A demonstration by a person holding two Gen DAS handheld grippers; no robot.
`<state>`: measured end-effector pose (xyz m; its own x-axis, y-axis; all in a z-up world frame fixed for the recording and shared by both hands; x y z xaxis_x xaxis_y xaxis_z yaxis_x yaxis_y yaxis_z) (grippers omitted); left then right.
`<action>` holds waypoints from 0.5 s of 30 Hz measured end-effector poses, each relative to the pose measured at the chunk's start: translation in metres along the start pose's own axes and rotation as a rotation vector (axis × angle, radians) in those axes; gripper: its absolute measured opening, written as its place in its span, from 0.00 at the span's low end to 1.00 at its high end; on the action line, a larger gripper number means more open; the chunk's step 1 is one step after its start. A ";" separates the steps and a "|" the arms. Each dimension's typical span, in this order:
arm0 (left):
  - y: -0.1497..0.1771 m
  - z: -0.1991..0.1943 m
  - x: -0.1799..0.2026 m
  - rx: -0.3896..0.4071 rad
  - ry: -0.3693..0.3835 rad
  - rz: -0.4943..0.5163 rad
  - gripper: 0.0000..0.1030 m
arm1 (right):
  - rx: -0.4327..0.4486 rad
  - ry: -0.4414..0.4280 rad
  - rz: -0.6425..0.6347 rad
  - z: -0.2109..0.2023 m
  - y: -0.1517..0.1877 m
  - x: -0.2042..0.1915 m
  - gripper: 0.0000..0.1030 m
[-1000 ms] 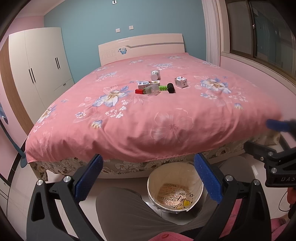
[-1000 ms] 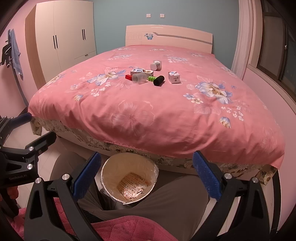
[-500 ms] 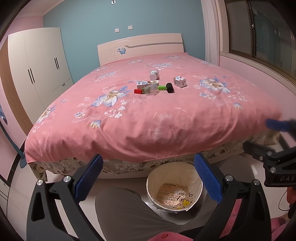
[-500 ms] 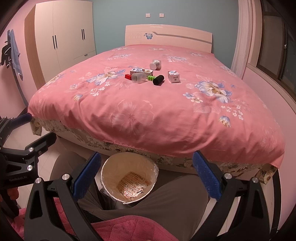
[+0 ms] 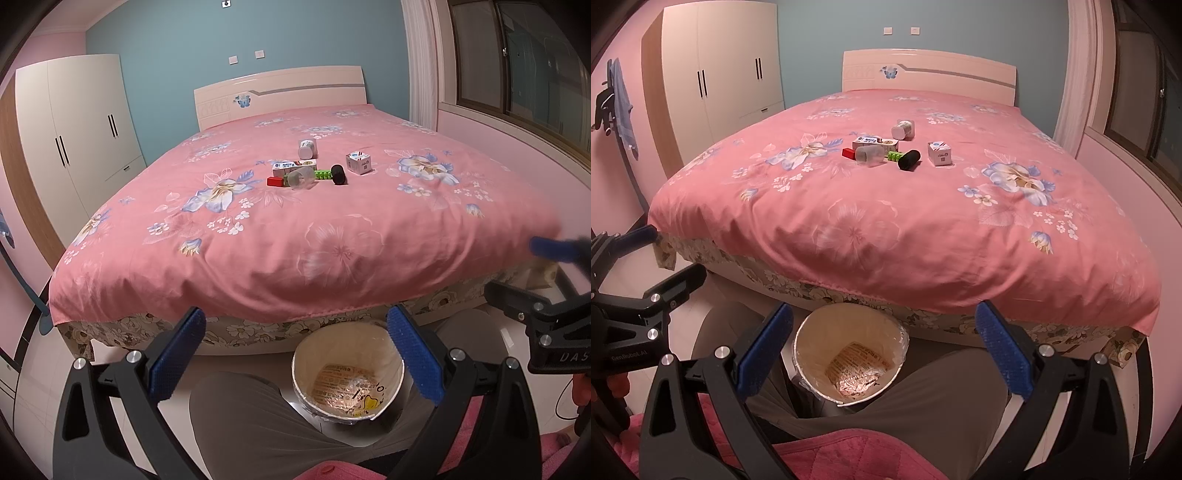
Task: Collect trash
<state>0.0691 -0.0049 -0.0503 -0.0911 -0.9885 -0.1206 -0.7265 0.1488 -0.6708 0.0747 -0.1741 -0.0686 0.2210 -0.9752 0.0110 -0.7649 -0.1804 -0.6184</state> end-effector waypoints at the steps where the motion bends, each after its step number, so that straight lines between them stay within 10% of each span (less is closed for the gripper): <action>1: 0.000 0.000 0.000 0.000 0.001 0.000 0.97 | 0.000 0.000 -0.001 0.000 0.000 0.000 0.94; 15: 0.000 0.000 0.003 0.002 0.002 0.006 0.97 | -0.001 0.001 -0.001 0.000 0.000 -0.001 0.94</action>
<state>0.0684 -0.0082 -0.0509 -0.0973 -0.9876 -0.1231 -0.7246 0.1550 -0.6715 0.0749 -0.1732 -0.0684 0.2210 -0.9752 0.0124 -0.7652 -0.1813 -0.6177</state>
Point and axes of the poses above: each gripper's, at about its wrist camera, not at the fingertips, and z roughly the way its jaws point, x to its right, y to its underside, the point moved 9 cm from there along z, roughly the way its jaws point, and after that the axes turned 8 degrees about -x, right-handed, at the moved point
